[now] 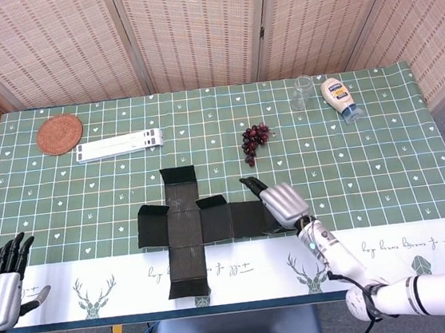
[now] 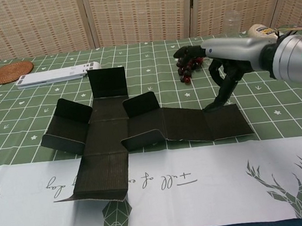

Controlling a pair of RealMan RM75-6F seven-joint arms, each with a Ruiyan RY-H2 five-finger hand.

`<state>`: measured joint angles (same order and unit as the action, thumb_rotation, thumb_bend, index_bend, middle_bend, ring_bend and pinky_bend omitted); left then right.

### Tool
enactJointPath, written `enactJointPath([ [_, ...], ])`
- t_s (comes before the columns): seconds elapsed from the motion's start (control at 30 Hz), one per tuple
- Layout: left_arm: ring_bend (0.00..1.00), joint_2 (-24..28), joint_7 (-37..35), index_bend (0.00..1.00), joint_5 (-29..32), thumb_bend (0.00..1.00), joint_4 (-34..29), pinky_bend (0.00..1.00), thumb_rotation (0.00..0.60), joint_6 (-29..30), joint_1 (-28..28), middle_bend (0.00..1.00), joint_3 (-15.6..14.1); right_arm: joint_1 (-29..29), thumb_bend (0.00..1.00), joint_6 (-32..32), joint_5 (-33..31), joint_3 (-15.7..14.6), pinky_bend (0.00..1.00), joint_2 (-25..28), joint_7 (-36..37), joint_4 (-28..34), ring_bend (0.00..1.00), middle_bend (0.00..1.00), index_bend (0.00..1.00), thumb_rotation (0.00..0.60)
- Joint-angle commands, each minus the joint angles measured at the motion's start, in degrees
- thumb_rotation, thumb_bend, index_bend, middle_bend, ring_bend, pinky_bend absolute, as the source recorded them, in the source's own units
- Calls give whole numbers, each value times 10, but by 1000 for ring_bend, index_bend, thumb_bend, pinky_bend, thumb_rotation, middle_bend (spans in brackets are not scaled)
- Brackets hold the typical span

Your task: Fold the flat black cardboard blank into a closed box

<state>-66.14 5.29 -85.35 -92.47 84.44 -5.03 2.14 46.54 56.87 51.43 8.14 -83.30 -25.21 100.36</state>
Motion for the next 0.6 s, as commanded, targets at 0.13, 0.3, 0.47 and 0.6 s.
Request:
enactJointPath([
  [0.13, 0, 2, 0, 0, -2, 181, -1, 87, 600, 6, 4, 0, -2, 23, 0, 22, -44, -10, 982, -68, -69, -10, 696, 59, 0, 600],
  [0.3, 0, 2, -3, 0, -1, 181, -1, 87, 600, 10, 8, 0, -4, 30, 0, 34, -53, -10, 983, -109, -92, -42, 696, 58, 0, 600],
  [0.47, 0, 2, -6, 0, 0, 181, 3, 87, 600, 12, 11, 0, -6, 33, 0, 43, -51, -7, 983, -145, -101, -78, 696, 50, 0, 600],
  [0.6, 0, 2, -9, 0, 1, 181, 5, 87, 600, 12, 13, 0, -6, 35, 0, 40, -53, -1, 983, -166, -101, -104, 696, 47, 0, 600],
])
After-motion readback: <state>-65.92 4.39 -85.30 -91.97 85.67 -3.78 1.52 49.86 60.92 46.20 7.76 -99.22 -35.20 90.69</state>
